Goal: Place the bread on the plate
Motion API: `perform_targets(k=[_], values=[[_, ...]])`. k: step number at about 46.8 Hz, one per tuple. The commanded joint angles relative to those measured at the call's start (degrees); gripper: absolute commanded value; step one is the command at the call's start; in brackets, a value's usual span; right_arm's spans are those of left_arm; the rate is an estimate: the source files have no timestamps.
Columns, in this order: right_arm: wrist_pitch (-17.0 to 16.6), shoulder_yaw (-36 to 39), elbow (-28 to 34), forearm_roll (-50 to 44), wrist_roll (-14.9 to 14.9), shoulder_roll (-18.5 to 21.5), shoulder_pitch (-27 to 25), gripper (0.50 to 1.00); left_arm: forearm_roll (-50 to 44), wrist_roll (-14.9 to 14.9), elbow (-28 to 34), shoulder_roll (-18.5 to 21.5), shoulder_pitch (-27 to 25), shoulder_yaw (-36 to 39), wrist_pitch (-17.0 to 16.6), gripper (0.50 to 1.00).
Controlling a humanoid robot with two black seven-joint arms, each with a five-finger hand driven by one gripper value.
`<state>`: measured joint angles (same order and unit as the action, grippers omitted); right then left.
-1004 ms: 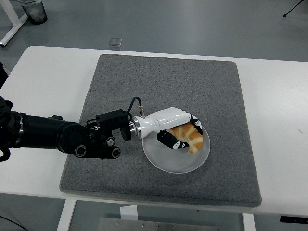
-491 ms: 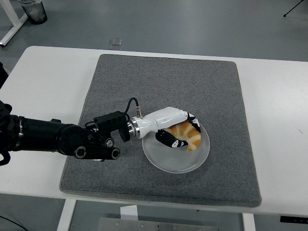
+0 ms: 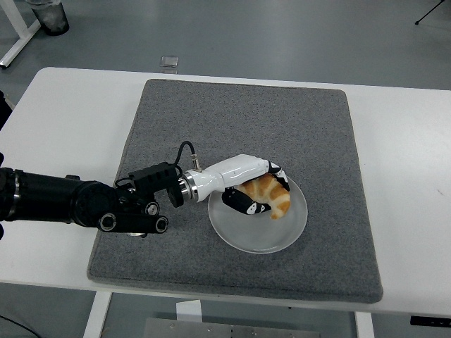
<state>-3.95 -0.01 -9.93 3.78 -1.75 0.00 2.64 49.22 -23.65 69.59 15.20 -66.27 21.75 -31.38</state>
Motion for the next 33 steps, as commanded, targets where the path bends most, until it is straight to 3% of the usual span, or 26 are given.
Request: perform_targets(k=[1,9,15,21,33], values=[[0.0,0.01,0.0,0.0,-0.01,0.0,-0.01,0.952,0.0,0.01,0.98,0.71,0.0,-0.22,0.0,0.711],[0.0,0.01,0.0,0.0,-0.01,0.0,-0.01,0.952,0.0,0.1,1.51,1.24,0.09,-0.22,0.0,0.818],[0.0,-0.08,-0.08,0.0,-0.01,0.0,-0.01,0.952,-0.09,0.1,1.51,1.32,0.17,-0.22,0.0,0.851],[0.0,-0.07,-0.09,0.0,-0.01,0.0,-0.01,0.954,0.0,0.1,1.51,1.5,0.79,-0.22,0.0,0.917],[0.0,-0.08,-0.09,0.0,-0.01,0.0,-0.01,0.952,-0.09,0.18,2.74,2.46,0.62,-1.62,0.0,0.966]])
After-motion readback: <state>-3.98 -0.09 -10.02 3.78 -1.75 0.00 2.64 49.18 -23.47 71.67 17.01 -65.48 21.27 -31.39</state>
